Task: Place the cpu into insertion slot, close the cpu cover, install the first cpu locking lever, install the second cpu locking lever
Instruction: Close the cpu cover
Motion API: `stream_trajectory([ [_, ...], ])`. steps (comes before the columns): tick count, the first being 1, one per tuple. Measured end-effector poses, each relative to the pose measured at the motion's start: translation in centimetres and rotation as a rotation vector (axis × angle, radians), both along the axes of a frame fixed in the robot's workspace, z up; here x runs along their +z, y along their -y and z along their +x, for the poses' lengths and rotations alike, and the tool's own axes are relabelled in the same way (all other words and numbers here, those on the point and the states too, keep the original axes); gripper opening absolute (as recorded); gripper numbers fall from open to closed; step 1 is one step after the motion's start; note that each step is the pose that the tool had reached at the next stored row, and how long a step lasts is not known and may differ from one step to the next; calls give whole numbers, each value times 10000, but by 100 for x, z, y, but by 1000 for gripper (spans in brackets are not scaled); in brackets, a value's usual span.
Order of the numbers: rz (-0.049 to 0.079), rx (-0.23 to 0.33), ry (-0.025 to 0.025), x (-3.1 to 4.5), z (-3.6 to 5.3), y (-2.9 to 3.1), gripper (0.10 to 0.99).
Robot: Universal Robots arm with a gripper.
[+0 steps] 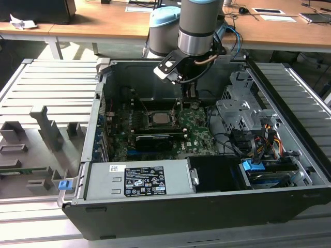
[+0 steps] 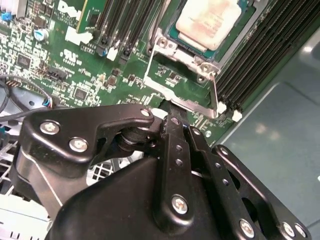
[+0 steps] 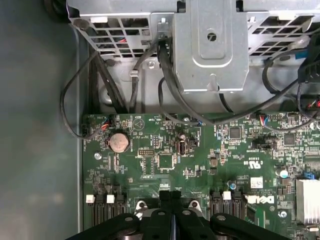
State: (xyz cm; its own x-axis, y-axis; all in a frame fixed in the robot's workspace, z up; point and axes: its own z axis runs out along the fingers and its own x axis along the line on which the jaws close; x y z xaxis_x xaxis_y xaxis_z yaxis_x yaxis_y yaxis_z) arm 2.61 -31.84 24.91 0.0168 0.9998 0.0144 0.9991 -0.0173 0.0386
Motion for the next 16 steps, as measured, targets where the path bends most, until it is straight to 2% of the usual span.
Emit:
stream_trajectory([
  [2, 2, 1, 0, 0, -26, 0, 106],
  [3, 1, 1, -1, 0, -120, 0, 106],
  [4, 3, 12, 1, -19, -270, 0, 106],
  [10, 11, 187, 0, -147, -335, 1, 106],
  [13, 19, 452, -1, -170, -396, 2, 106],
  [16, 21, 471, 1, -171, -480, 2, 106],
])
